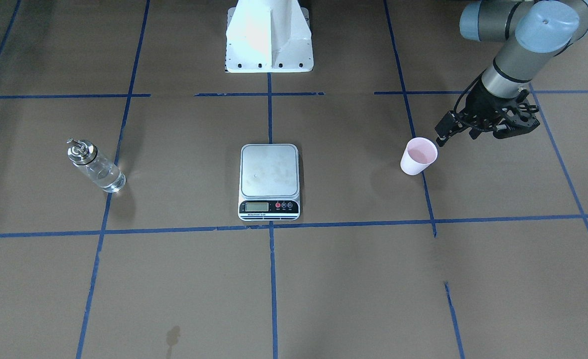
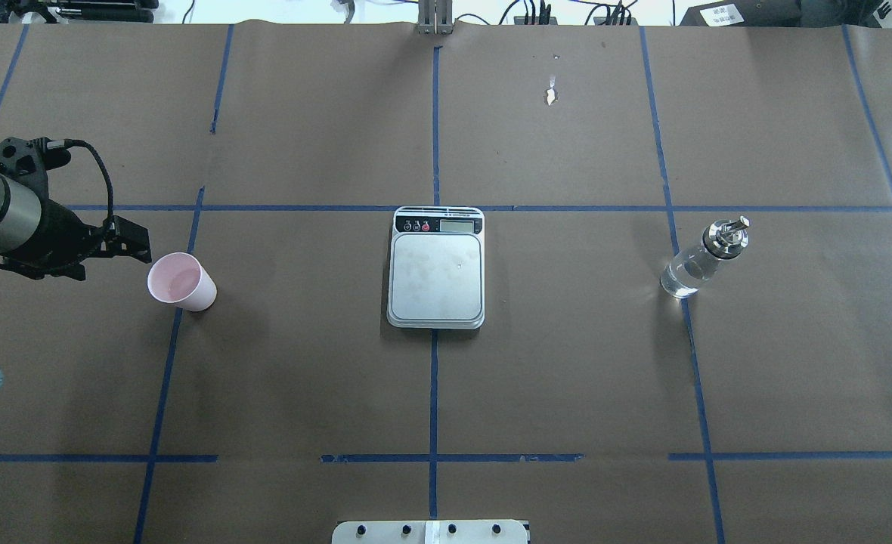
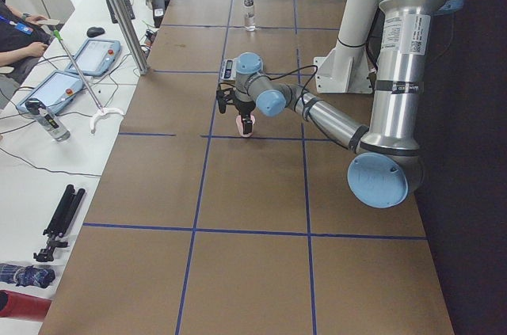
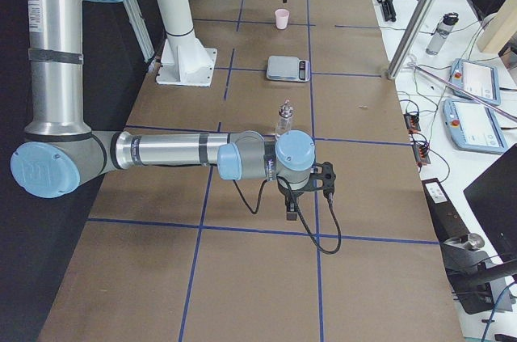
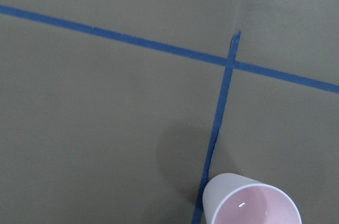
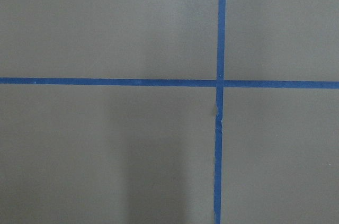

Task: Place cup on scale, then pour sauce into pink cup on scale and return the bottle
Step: 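Reach the left gripper down to the pink cup and grasp it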

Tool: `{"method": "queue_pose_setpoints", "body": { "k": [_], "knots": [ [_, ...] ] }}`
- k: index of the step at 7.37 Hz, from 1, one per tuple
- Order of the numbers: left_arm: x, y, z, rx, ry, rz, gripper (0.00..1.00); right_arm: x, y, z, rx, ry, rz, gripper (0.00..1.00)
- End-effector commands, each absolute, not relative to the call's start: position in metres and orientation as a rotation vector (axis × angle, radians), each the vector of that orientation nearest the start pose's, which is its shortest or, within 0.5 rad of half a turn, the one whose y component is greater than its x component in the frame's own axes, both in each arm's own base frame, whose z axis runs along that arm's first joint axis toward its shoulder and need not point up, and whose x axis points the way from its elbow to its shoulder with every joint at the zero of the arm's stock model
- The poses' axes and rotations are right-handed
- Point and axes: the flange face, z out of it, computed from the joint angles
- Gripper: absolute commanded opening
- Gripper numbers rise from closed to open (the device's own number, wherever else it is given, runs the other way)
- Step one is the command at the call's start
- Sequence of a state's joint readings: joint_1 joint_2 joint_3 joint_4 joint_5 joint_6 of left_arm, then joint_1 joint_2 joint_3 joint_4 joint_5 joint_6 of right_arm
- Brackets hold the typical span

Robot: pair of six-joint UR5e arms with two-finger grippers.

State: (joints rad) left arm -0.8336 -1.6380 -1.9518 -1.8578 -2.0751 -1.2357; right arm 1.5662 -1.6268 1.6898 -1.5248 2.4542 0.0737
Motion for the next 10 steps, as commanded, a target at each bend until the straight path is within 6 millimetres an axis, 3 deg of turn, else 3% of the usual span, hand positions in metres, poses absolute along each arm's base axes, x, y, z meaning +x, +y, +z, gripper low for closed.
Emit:
{"method": "queue_pose_setpoints", "body": {
  "k": [1, 4, 6, 8, 9, 10],
  "knots": [
    [0.310, -0.444, 0.412, -0.019, 0.868, -0.276, 1.00, 0.054, -0.472, 0.619, 0.060, -0.886, 0.018, 1.00],
    [0.332, -0.455, 0.425, -0.029, 0.857, -0.261, 0.99, 0.054, -0.473, 0.613, 0.073, -0.886, 0.011, 1.00],
    [0.336, -0.457, 0.437, -0.025, 0.862, -0.254, 0.98, 0.054, -0.475, 0.608, 0.083, -0.886, 0.009, 1.00],
    [0.333, -0.453, 0.435, -0.021, 0.866, -0.249, 0.98, 0.054, -0.475, 0.599, 0.099, -0.886, 0.001, 1.00],
    [0.333, -0.453, 0.436, -0.022, 0.863, -0.249, 0.95, 0.054, -0.475, 0.599, 0.099, -0.886, 0.001, 1.00],
    [0.332, -0.451, 0.433, -0.019, 0.870, -0.246, 0.83, 0.054, -0.476, 0.598, 0.100, -0.888, 0.001, 1.00]
  ]
}}
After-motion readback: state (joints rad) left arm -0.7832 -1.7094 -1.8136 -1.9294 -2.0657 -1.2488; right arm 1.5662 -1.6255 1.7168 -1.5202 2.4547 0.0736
